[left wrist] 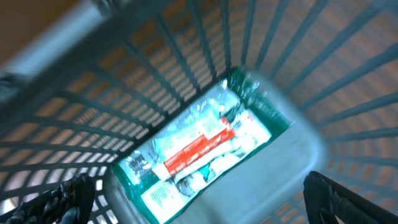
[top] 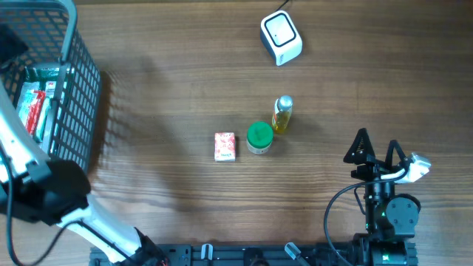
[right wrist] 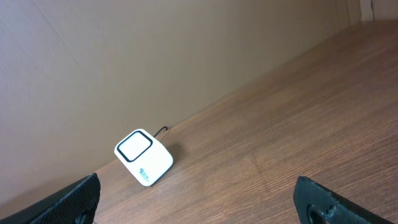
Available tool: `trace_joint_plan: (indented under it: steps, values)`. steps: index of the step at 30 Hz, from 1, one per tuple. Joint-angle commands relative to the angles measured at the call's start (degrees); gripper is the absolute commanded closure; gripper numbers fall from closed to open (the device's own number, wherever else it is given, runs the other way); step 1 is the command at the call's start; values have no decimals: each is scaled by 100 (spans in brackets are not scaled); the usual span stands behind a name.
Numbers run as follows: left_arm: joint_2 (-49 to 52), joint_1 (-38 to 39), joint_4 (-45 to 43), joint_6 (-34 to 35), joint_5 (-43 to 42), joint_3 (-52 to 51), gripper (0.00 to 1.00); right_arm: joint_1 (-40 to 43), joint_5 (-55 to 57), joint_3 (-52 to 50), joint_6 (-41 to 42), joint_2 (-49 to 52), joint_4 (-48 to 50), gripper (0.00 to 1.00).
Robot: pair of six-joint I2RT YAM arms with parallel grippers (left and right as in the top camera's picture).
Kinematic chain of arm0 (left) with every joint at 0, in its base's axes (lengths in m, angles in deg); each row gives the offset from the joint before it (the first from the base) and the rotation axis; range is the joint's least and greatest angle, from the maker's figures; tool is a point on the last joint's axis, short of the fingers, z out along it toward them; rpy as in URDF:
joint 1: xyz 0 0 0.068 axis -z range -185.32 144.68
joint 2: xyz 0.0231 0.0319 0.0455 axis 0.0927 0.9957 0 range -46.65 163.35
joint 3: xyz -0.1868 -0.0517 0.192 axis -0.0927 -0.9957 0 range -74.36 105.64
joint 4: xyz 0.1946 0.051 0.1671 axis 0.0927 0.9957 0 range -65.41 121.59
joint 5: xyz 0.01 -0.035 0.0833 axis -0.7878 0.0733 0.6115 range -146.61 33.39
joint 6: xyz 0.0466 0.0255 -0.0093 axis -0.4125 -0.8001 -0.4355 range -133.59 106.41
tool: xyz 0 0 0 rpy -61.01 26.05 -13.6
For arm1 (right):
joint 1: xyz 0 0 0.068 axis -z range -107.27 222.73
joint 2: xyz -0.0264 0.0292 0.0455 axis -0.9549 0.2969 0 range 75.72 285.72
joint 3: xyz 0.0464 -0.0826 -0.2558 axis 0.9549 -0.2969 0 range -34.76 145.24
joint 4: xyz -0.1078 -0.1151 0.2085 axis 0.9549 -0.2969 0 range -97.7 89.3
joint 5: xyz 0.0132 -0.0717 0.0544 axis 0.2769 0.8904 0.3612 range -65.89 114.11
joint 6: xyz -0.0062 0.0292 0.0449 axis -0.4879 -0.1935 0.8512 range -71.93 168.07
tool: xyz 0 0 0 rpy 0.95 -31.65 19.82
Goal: Scan the item barcode
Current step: 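Reach the left gripper into the basket and grasp the 3M gloves pack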
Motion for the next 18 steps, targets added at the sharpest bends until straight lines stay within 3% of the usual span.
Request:
trace_joint_plan:
  steps: [1, 3, 18]
  values:
    - [507, -348, 7, -782, -1224, -199, 0, -28, -55, -2, -22, 0, 20, 0]
    - [756, -494, -35, -1438, -1499, -417, 0, -28, -55, -2, -22, 0, 20, 0]
    - [1471, -667, -800, -3154, -1513, -1366, 0, -31, -52, -2, -22, 0, 20, 0]
